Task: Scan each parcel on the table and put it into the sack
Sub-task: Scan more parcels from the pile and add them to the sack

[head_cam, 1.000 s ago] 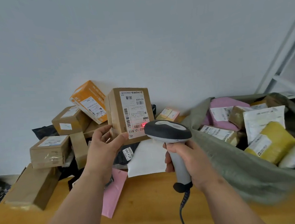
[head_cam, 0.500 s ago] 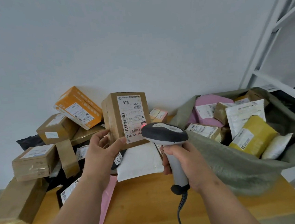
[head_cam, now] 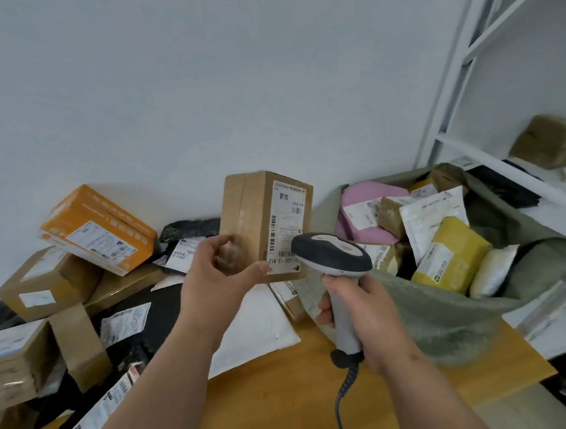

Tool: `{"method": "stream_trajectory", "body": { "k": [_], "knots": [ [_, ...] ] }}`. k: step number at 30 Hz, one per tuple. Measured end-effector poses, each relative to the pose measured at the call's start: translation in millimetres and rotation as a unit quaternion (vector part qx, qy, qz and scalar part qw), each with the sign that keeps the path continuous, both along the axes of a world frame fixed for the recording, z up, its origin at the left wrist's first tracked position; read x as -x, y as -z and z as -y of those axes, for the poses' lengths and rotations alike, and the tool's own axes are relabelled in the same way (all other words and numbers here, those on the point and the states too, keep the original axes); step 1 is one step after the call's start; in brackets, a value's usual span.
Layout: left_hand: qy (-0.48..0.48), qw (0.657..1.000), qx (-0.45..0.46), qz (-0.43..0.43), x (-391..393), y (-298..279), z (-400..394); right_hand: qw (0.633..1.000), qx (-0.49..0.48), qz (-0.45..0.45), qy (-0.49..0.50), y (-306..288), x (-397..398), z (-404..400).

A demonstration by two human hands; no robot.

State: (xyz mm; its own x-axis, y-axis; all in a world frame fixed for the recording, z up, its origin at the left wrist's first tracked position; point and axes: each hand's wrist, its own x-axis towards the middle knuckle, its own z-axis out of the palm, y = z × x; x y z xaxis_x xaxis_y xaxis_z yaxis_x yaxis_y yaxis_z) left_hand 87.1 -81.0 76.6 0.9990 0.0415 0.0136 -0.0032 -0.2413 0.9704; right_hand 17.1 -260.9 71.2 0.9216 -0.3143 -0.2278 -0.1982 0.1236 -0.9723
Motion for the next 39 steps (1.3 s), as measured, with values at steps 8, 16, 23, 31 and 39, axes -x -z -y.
{"method": "stream_trajectory", "body": {
  "k": [8, 16, 23, 31, 39],
  "knots": [
    [0.059, 0.998, -0.026, 0.015, -26.8, -15.9, 79.7, 0.992, -0.027, 0.027, 0.117, 2.6, -3.3, 57.3],
    [0.046, 0.984, -0.158, 0.074, -58.2, -7.9, 176.1, 0.993, 0.000, 0.030, 0.111, 0.8, -31.1, 137.0],
    [0.043, 0.914, -0.399, 0.057, -69.1, 38.7, 203.2, 0.998, 0.009, -0.005, 0.065, 14.3, -62.1, 173.1],
    [0.080, 0.935, -0.345, 0.030, -87.2, 49.5, 218.1, 0.999, 0.007, -0.038, 0.034, 26.9, -87.5, 189.3],
    [0.027, 0.936, -0.346, -0.050, -120.6, 55.0, 209.6, 0.999, -0.021, -0.033, -0.022, 33.0, -105.5, 188.5]
  ]
}}
